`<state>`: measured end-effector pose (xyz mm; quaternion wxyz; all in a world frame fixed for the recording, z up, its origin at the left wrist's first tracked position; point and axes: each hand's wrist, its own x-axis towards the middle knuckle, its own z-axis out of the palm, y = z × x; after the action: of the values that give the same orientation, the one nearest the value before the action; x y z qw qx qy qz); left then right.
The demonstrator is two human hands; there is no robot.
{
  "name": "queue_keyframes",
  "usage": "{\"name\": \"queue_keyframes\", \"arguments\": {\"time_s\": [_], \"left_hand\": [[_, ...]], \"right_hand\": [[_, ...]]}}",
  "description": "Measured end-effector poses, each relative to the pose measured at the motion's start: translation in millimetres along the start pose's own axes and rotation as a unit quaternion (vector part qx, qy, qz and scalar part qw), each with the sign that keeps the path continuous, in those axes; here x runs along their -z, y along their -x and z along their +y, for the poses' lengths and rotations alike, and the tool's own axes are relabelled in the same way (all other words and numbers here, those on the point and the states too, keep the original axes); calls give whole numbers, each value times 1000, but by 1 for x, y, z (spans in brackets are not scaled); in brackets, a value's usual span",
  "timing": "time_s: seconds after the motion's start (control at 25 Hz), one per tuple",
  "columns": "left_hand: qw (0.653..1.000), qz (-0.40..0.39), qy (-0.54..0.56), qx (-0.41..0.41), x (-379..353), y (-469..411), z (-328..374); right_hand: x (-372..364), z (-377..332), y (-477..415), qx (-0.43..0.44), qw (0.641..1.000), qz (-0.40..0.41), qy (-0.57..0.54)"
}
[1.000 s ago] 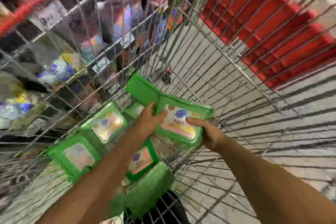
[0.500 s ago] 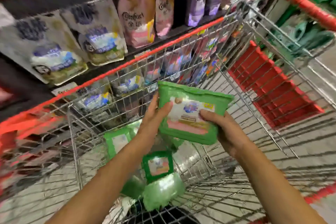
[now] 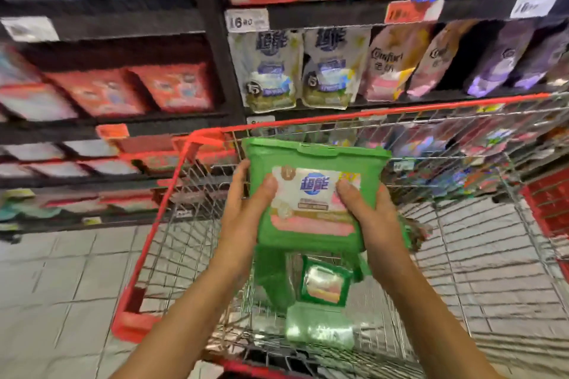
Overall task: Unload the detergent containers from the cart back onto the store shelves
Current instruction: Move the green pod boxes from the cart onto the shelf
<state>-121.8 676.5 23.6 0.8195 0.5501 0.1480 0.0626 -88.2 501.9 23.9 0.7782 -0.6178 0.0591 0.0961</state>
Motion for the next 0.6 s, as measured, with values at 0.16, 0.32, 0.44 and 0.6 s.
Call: {"name": "queue_keyframes", "arguments": {"time_s": [0.16, 0.32, 0.44, 0.6], "left_hand": [[994, 72, -16, -81, 49, 24, 25], [986, 108, 6, -128, 105, 51, 57], [978, 144, 9, -153, 161, 77, 80], [970, 174, 6, -167, 243, 112, 110]], "right_hand": [[-58, 1, 5, 2, 996, -86, 20], [-129, 5, 19, 14, 985, -165, 54], [-189, 19, 38, 13, 976, -208, 58], [-273, 46, 78, 5, 968, -246, 55]]}}
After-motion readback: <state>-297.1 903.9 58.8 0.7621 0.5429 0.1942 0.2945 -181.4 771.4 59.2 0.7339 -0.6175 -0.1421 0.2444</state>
